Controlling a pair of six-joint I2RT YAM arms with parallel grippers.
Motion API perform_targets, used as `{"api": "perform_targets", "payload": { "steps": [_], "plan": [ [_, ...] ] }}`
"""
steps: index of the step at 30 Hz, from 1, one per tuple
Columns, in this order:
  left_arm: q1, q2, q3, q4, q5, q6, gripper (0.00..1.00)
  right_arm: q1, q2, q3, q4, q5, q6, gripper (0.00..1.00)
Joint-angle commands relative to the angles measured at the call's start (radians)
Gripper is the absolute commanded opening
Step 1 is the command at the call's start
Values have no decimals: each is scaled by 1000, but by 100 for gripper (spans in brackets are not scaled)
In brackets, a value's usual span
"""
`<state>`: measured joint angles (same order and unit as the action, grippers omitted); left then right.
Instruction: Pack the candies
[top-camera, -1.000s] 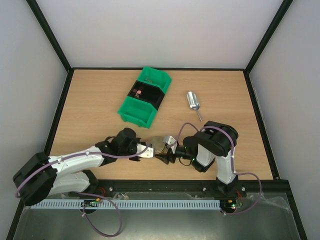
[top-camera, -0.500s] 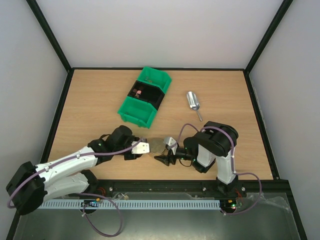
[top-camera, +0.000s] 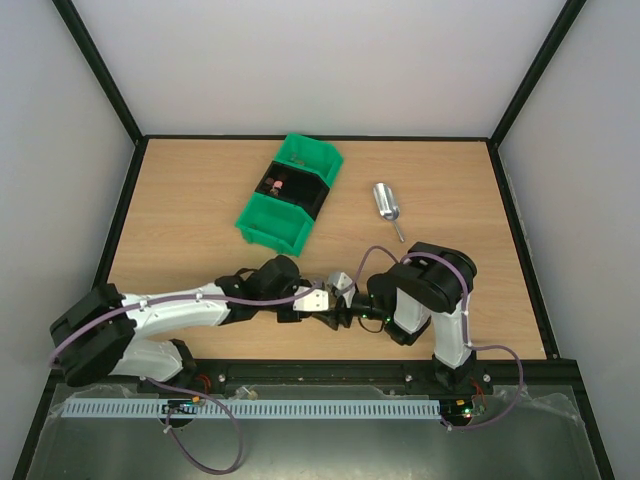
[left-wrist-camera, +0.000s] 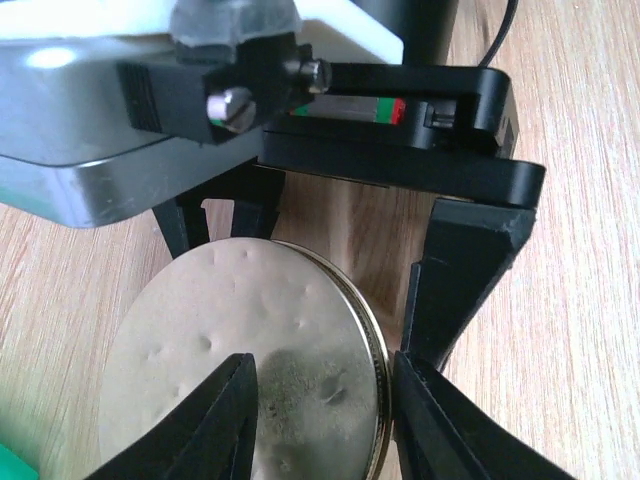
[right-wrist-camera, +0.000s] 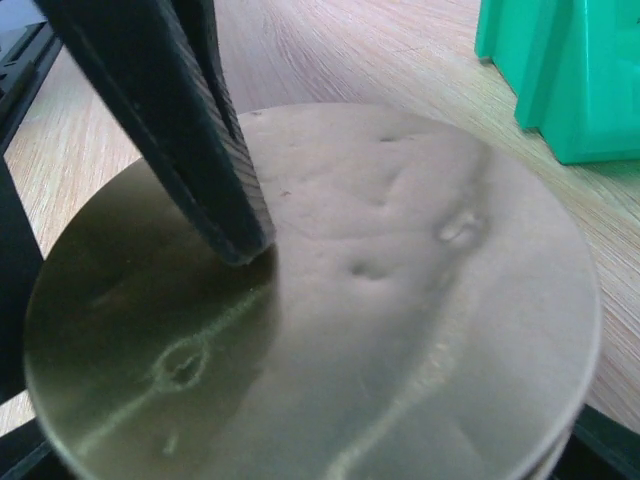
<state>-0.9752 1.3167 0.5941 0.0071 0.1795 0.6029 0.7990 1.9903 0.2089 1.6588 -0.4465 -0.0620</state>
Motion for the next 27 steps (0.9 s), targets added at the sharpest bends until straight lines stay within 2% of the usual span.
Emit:
{"api": "perform_targets", "payload": {
  "steps": [1, 5, 10, 15, 17, 18, 19, 21, 23, 24, 27],
  "plan": [
    [-5, 7, -11, 22, -60, -3, 34, 13, 27, -11, -27, -15, 10, 21],
    [19, -34, -78, -1, -90, 88, 26, 13, 28, -17, -26, -44, -14, 20],
    [120, -70, -124, -44, -92, 184, 22, 14, 27, -23, -26, -65, -23, 17],
    [231, -70, -134, -75, -75, 267, 21, 13, 30, -22, -25, -61, -20, 17],
    [276, -82, -118, -111, -48, 263, 24, 14, 30, -18, -26, -50, -11, 17],
    [291, -102, -102, -141, -16, 257, 29, 13, 30, -15, -27, -44, -6, 17],
    [300, -127, -90, -175, 28, 251, 39, 14, 31, -14, -27, -42, 1, 17],
    [301, -188, -59, -262, 138, 220, 67, 14, 33, -7, -27, -27, 18, 17],
    [279, -229, -35, -276, 203, 101, 94, 13, 34, -1, -27, -18, 27, 17],
    [257, -236, -27, -270, 209, 49, 98, 13, 36, 4, -27, -14, 30, 17],
    [187, -199, 2, -236, 173, -92, 99, 14, 41, 12, -27, -9, 34, 17]
  ]
}}
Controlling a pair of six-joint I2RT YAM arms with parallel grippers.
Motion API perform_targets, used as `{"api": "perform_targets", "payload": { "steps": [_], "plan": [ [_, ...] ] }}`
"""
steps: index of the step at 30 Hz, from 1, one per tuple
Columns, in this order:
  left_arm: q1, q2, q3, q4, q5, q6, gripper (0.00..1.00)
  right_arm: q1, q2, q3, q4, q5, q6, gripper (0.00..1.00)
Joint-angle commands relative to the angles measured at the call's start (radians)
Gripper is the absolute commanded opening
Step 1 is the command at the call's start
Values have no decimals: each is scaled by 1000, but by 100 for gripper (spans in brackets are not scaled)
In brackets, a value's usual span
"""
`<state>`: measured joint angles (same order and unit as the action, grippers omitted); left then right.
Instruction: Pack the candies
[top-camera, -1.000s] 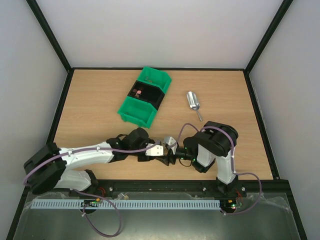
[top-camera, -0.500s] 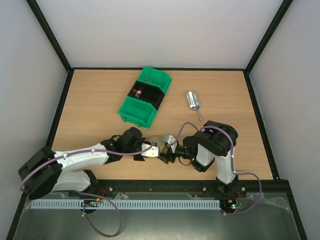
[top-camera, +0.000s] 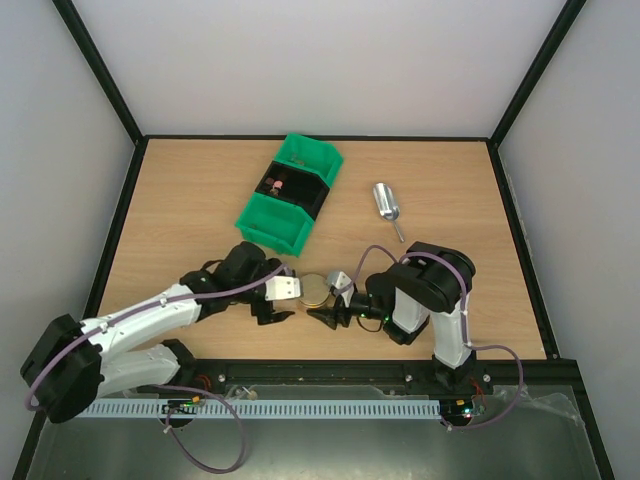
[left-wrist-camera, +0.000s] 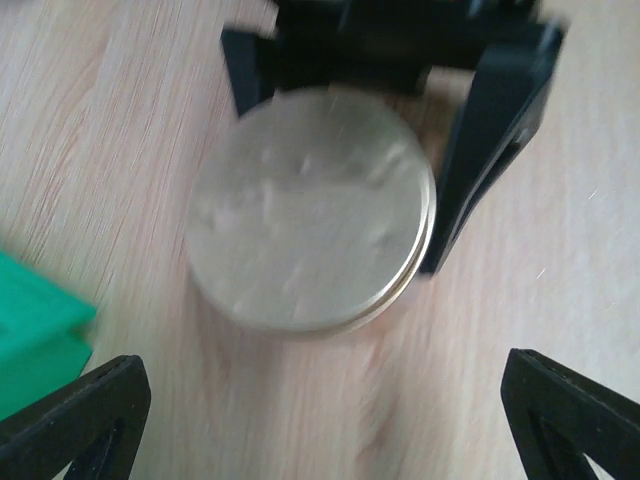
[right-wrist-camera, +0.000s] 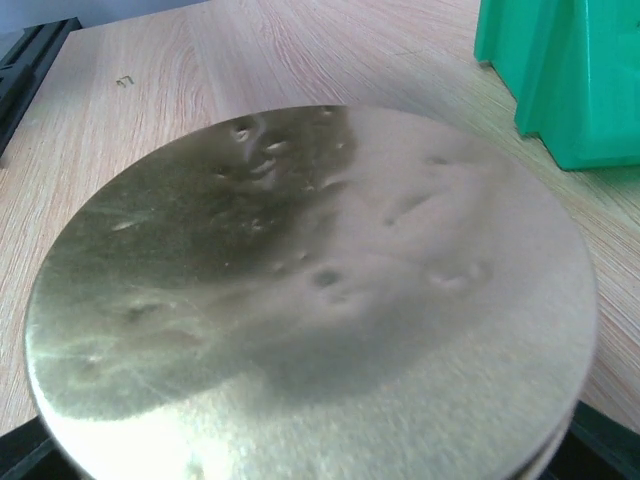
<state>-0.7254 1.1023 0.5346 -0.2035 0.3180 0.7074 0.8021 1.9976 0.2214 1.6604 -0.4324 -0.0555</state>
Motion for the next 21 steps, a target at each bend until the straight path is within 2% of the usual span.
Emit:
{"api": "perform_targets", "payload": {
  "steps": [1, 4, 15, 21],
  "plan": [
    [-74, 38, 71, -12, 23, -238, 99, 11, 35, 1, -28, -23, 28, 17],
    [-79, 96, 82, 34, -4, -315, 99, 10, 34, 3, -31, -23, 24, 17],
    [-83, 242, 136, 143, 5, -430, 99, 19, 30, -1, -33, -11, 8, 17],
    [-96, 262, 135, 169, 22, -435, 94, 24, 31, 3, -33, -2, 7, 18]
  ]
}}
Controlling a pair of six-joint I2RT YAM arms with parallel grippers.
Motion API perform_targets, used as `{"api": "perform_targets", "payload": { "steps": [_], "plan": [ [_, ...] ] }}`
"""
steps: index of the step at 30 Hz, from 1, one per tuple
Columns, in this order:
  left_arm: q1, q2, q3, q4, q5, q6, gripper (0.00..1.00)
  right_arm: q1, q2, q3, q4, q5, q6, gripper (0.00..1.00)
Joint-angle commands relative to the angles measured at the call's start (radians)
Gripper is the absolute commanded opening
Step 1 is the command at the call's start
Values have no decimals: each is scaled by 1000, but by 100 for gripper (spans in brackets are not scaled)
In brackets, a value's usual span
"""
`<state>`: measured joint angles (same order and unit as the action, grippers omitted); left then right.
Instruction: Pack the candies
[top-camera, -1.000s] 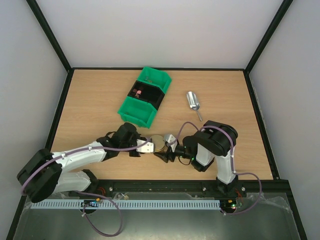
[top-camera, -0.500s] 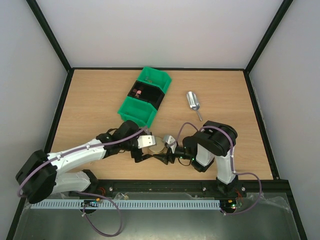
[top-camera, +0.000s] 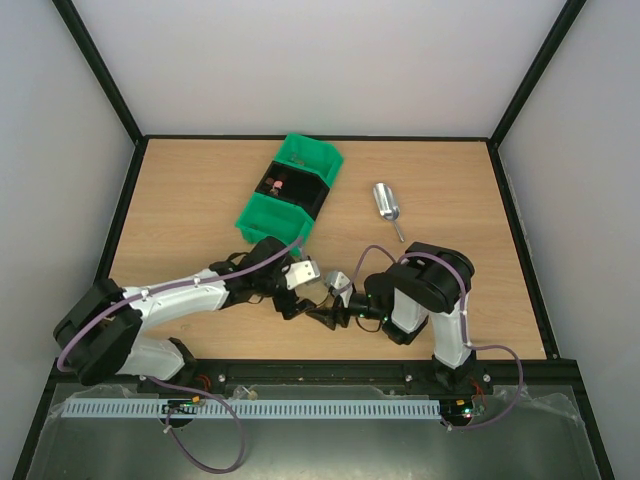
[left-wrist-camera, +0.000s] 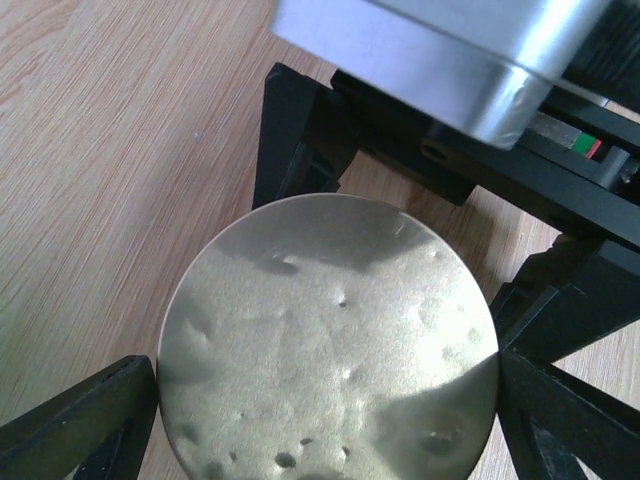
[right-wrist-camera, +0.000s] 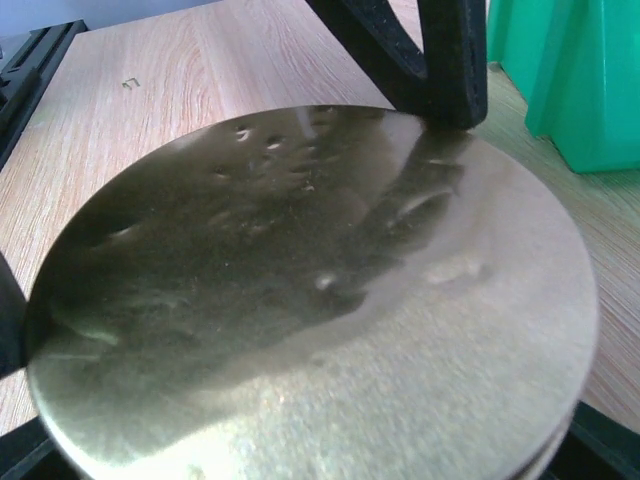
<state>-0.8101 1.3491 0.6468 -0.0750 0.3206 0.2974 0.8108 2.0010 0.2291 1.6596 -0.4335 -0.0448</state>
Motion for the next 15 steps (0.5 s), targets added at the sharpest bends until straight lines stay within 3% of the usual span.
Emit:
{"api": "perform_targets", "payload": {
  "steps": [1, 10, 15],
  "plan": [
    [-12, 20, 24, 39, 20, -22, 92, 15, 27, -5, -31, -1, -3, 18],
    [-4, -6, -5, -54, 62, 175, 67, 17, 19, -24, -20, -63, -40, 18],
    [28, -4, -21, -144, 117, 352, 64, 17, 12, -35, -22, -144, -105, 18]
  ]
}}
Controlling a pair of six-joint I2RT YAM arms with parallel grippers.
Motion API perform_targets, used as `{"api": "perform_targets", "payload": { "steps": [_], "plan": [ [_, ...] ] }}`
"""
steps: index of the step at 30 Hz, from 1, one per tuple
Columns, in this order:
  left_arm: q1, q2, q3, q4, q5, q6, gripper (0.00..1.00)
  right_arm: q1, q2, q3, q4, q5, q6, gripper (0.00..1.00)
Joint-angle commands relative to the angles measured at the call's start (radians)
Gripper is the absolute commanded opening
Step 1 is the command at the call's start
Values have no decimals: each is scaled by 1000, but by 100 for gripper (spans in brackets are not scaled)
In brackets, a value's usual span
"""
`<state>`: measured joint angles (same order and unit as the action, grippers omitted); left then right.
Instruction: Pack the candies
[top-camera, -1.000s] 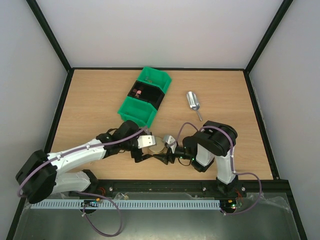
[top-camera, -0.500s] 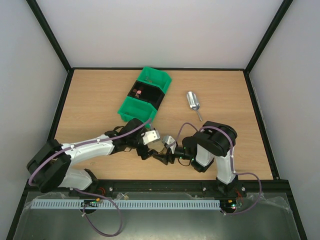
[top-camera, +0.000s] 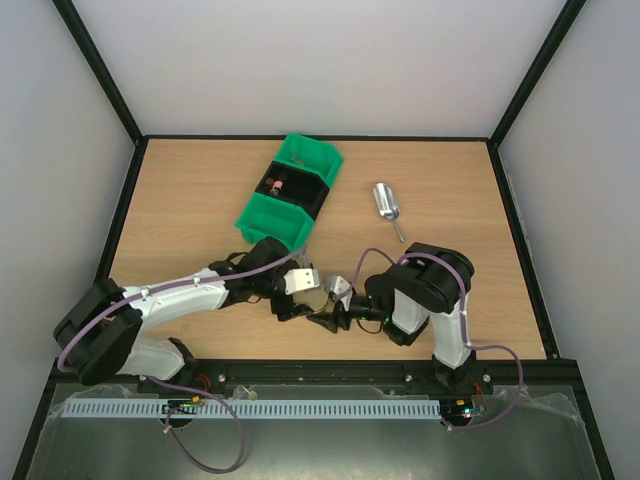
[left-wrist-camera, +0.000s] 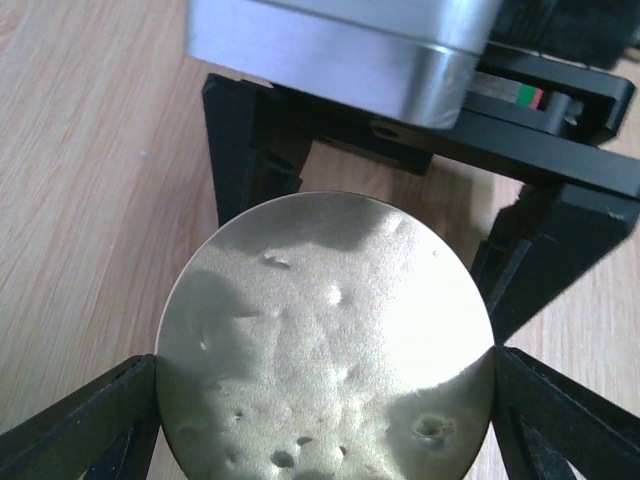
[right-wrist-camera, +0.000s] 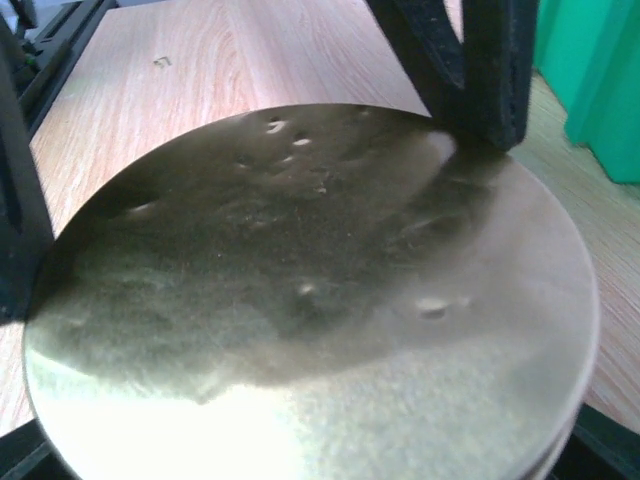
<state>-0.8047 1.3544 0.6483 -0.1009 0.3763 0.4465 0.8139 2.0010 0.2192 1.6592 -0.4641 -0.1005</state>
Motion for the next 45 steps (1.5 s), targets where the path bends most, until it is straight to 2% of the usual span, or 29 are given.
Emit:
{"api": "perform_targets", "payload": {
  "steps": [1, 7, 9, 11, 14, 16, 17, 20, 23, 29, 38, 45],
  "plan": [
    [31, -6, -18, -148, 81, 254, 63, 14, 9, -27, -26, -132, -65, 18],
    [43, 57, 49, -337, 150, 636, 63, 13, 5, -20, -51, -234, -150, 18],
    [44, 101, 94, -395, 138, 724, 65, 13, 4, -8, -63, -241, -163, 18],
    [56, 128, 137, -412, 123, 731, 71, 13, 6, 6, -70, -219, -152, 18],
    [112, 124, 192, -414, 175, 606, 85, 13, 2, 18, -66, -152, -95, 18],
    [144, 80, 194, -380, 210, 460, 97, 13, -3, 19, -61, -112, -62, 19],
    [150, 47, 181, -359, 216, 397, 99, 14, -4, 19, -56, -85, -40, 19],
    [144, -78, 89, -250, 187, 206, 99, 13, 2, 20, -45, -25, 3, 19],
    [88, -164, -25, -86, 61, 39, 99, 13, 27, 25, -28, 39, 32, 19],
    [-6, -147, -95, 89, -121, -174, 99, 13, 50, 31, -21, 107, 37, 22],
    [-41, -57, -78, 171, -181, -256, 99, 15, 44, 31, -27, 116, 39, 22],
    [-70, -46, -84, 177, -219, -225, 97, 18, 48, 39, -34, 125, 47, 22]
  ]
}}
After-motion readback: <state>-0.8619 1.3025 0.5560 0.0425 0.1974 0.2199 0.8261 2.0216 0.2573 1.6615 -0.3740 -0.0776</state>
